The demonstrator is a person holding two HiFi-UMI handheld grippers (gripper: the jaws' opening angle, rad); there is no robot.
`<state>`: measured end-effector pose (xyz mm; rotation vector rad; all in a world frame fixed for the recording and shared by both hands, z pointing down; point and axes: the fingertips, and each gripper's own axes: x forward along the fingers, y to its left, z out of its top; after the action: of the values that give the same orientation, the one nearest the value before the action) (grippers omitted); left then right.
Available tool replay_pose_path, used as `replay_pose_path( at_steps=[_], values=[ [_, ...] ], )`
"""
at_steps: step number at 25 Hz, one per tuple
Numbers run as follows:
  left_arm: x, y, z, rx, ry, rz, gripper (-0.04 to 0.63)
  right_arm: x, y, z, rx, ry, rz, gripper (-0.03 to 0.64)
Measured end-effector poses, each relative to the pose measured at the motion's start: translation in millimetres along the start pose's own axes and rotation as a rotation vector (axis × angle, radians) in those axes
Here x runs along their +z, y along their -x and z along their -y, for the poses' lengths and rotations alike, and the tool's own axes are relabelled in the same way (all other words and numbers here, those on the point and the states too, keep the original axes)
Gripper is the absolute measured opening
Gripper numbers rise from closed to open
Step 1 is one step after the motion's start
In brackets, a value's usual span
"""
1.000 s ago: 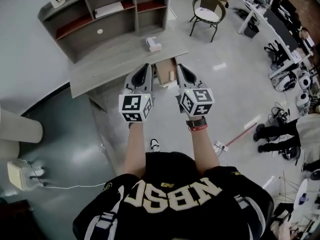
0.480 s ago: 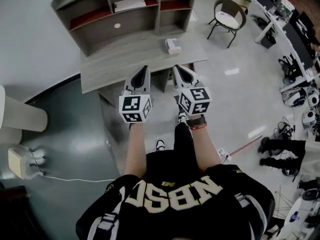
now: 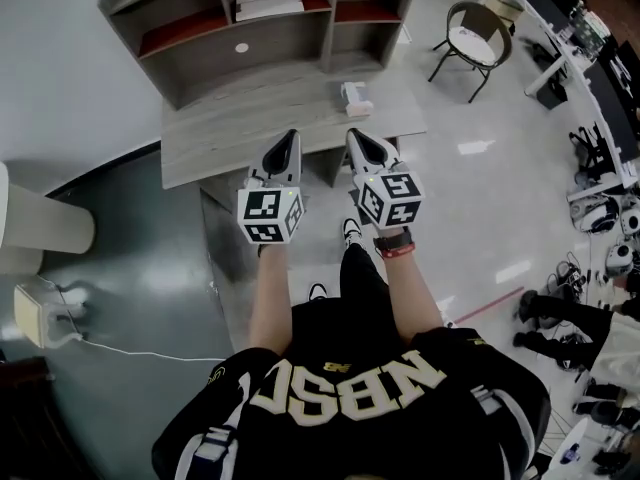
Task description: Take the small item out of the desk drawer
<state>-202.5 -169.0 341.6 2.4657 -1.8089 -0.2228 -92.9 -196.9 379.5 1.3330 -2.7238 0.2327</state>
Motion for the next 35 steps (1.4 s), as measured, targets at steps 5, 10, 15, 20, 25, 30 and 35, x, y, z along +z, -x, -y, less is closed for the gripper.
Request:
replay_pose_path(
  at_steps=[5, 10, 15, 20, 25, 30, 35],
  values=[
    [-13, -26, -1, 0.008, 0.019, -0.025, 0.014, -4, -16, 25, 0.002, -0.016, -0.018, 0.009],
    [-35, -53, 5, -0.005, 0.022, -0.067, 0.014, -19, -30, 51, -0.008, -0.036, -0.053, 0.008],
    [-53, -77, 11, -0.014, 0.032, -0.101, 0.014, -30, -40, 73, -0.011, -0.052, -0.078, 0.009],
    [-76, -95, 23, -0.039, 0.035, -0.148, 0.014, -50, -42, 93, -0.025, -0.080, -0.116, 0.009],
    [-98, -110, 34, -0.061, 0.033, -0.193, 0.014, -67, -44, 110, -0.028, -0.092, -0.152, 0.009],
    [-117, -121, 44, -0.084, 0.029, -0.229, 0.014, -91, -41, 127, -0.037, -0.133, -0.195, 0.009],
    [-143, -133, 59, -0.112, 0.054, -0.266, 0.014, -120, -38, 142, -0.042, -0.160, -0.247, 0.009]
  ],
)
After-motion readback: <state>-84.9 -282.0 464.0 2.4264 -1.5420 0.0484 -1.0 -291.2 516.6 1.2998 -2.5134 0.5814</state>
